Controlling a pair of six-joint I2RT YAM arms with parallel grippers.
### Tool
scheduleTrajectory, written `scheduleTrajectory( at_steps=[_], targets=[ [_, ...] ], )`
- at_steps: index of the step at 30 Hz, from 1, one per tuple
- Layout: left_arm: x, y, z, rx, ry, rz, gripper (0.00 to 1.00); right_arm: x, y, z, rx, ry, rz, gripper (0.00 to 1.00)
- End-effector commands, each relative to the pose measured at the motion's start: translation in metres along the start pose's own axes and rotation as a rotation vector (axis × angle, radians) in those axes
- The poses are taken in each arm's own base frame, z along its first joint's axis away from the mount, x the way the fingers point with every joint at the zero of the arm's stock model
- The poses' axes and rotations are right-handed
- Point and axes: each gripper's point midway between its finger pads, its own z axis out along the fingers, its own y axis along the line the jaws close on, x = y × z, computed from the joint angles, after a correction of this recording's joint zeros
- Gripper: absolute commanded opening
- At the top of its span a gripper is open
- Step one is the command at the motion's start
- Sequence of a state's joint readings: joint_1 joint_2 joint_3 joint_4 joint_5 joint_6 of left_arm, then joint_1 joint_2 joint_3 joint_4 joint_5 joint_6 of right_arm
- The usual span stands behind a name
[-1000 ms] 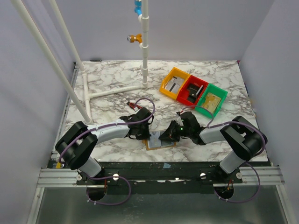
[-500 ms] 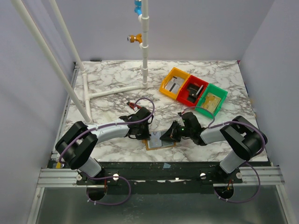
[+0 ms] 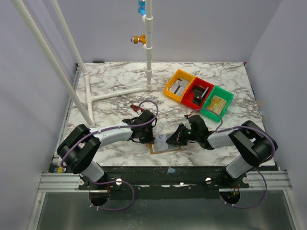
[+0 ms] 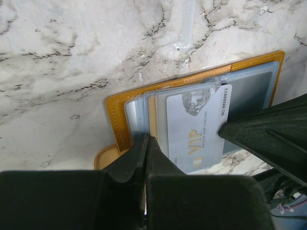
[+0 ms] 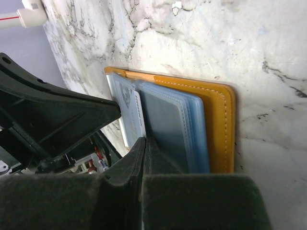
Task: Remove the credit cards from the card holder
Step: Remove the credit card from the card holder.
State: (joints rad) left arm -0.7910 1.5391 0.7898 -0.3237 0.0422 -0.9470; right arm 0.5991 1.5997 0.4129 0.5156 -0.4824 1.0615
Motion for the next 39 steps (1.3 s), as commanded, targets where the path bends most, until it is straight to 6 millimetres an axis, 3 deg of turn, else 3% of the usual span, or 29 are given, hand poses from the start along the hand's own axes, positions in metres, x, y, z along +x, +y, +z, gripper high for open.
scheduleTrajectory(
  at_steps=[1,12,17,24,39],
  targets=[
    [0.022,0.035,0.012,-0.11,0.068,-0.001,0.0,-0.001,-0.018,-0.005,0.064,-0.024,-0.007,0.02],
    [0.022,0.035,0.012,-0.109,0.068,-0.003,0.0,-0.002,-0.024,-0.01,0.085,-0.035,-0.011,0.01],
    [0.022,0.035,0.012,-0.109,0.067,-0.001,0.0,0.0,-0.017,-0.01,0.044,-0.024,-0.015,0.06],
    [0.021,0.035,0.01,-0.108,0.064,-0.001,0.0,-0.002,-0.024,-0.014,0.056,-0.035,-0.003,0.01],
    [0.017,0.031,0.006,-0.104,0.051,0.007,0.0,-0.015,-0.03,-0.032,0.098,-0.085,-0.047,0.01]
  ],
)
